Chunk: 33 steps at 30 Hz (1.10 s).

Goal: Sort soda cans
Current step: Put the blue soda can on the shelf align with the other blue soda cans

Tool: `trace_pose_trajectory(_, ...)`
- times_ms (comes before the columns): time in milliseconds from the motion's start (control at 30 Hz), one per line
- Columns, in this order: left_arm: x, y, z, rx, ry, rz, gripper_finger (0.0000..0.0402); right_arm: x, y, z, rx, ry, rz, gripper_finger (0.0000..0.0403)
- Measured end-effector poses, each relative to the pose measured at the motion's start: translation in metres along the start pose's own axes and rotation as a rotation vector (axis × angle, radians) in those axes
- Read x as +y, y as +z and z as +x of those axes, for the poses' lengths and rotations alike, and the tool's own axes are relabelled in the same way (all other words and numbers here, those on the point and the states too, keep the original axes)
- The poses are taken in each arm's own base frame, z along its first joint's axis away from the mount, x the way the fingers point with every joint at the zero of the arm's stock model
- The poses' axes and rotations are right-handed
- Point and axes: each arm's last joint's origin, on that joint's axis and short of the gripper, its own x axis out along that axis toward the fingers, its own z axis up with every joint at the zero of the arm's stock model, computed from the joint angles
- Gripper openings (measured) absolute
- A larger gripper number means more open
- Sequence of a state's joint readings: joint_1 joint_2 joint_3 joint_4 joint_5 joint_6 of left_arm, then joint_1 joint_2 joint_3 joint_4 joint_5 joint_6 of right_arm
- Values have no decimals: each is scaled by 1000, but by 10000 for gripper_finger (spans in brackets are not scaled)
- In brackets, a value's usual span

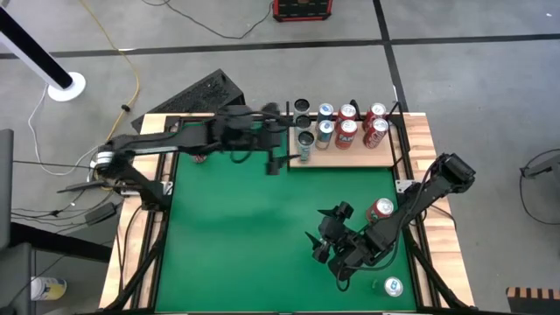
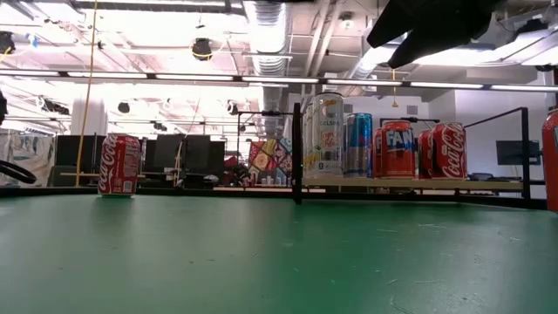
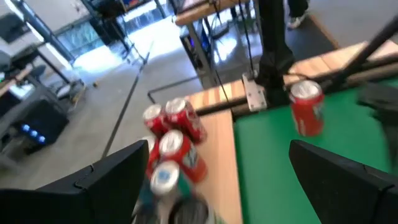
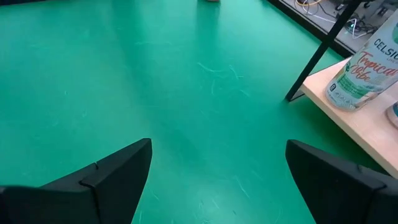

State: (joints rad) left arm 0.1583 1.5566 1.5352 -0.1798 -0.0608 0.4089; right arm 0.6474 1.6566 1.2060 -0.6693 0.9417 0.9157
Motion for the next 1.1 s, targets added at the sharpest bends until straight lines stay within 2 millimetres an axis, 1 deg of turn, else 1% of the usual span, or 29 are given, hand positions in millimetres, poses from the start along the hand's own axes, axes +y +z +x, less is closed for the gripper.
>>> trace_pose_trajectory(67, 1, 12, -29, 23, 14, -3, 373, 0, 0, 1, 0, -1, 2, 393)
trace_pose_trajectory(167, 3, 21, -73, 65, -7, -46, 373, 1, 1, 1, -6, 6, 21, 393)
trace_pose_trajectory(233, 2, 22, -97, 101, -46, -80, 373, 4, 3, 1, -13, 30, 66, 393)
trace_pose_trajectory(300, -2, 16, -117, 129, -80, -93, 373, 7, 11, -1, 27, 94, 99, 393)
trace_pose_trajectory(433, -13, -6, -154, 136, -108, -105, 373, 19, 45, -21, 139, 320, 196, 393)
trace_pose_trajectory(500, -18, -20, -169, 108, -101, -121, 373, 23, 61, -34, 188, 424, 234, 393)
trace_pose_trajectory(567, -24, -36, -181, 60, -90, -153, 373, 25, 76, -45, 254, 505, 313, 393)
trace_pose_trajectory(667, -33, -60, -197, -15, -95, -195, 373, 22, 94, -64, 391, 564, 449, 393)
trace_pose_trajectory(733, -38, -75, -207, -54, -95, -214, 373, 18, 99, -77, 520, 570, 522, 393)
trace_pose_trajectory(800, -42, -87, -215, -82, -90, -233, 373, 15, 99, -89, 656, 538, 598, 393)
trace_pose_trajectory(900, -45, -101, -226, -118, -84, -276, 373, 9, 89, -104, 839, 424, 680, 393)
trace_pose_trajectory(1000, -45, -107, -237, -152, -78, -297, 373, 2, 70, -122, 1011, 223, 745, 393)
trace_pose_trajectory(1100, -44, -109, -247, -194, -83, -302, 373, -1, 48, -140, 1121, 3, 778, 393)
